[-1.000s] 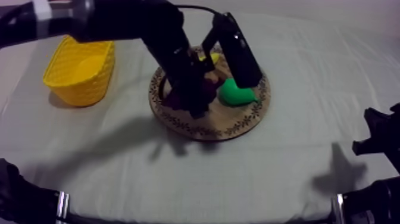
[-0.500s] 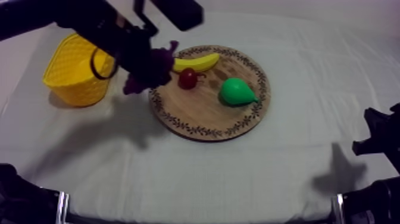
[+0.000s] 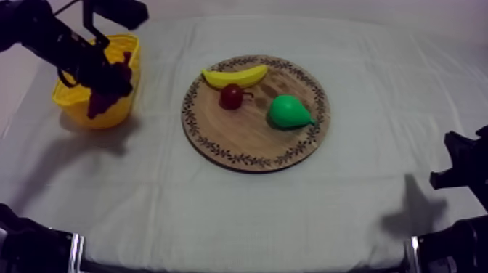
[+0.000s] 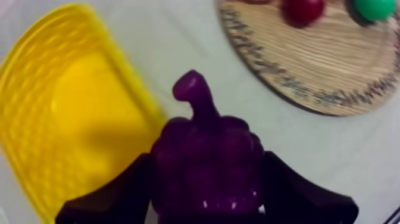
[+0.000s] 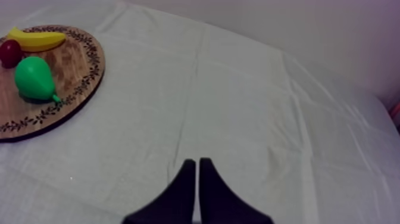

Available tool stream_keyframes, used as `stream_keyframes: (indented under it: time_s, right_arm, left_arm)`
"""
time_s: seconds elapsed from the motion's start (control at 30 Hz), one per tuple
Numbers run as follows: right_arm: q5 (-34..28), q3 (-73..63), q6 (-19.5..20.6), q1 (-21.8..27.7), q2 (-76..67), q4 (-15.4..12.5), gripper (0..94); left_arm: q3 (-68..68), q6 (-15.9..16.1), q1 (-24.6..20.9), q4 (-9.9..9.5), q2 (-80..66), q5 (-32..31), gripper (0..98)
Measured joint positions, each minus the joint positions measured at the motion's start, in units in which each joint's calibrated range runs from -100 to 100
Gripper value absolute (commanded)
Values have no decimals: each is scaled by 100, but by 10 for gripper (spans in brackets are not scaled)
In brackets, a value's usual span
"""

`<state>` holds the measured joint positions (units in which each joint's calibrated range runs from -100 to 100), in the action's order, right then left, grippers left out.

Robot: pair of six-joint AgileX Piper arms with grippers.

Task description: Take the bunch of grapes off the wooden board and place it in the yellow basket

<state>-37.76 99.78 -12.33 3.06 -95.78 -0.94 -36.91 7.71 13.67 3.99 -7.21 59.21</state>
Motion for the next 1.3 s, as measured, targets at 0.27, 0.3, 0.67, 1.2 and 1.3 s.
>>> stream_keyframes:
  time_s: [0.27, 0.3, 0.67, 1.2, 1.3]
  right_arm:
    - [0, 0, 0, 0, 0, 0, 3]
    - [0, 0, 0, 0, 0, 0, 3]
    - [0, 0, 9, 0, 0, 0, 3]
    - [0, 0, -13, 0, 0, 0, 3]
    - [0, 0, -5, 0, 0, 0, 3]
  left_arm:
    - [869, -31, -492, -41, 266, 297, 437]
    - [961, -41, -535, -41, 333, 314, 438]
    - [1789, -65, -963, -47, 1211, 363, 450]
    - [1805, -91, -1107, -11, 2981, -295, 444]
    - [1882, -102, -1088, 0, 3228, -366, 444]
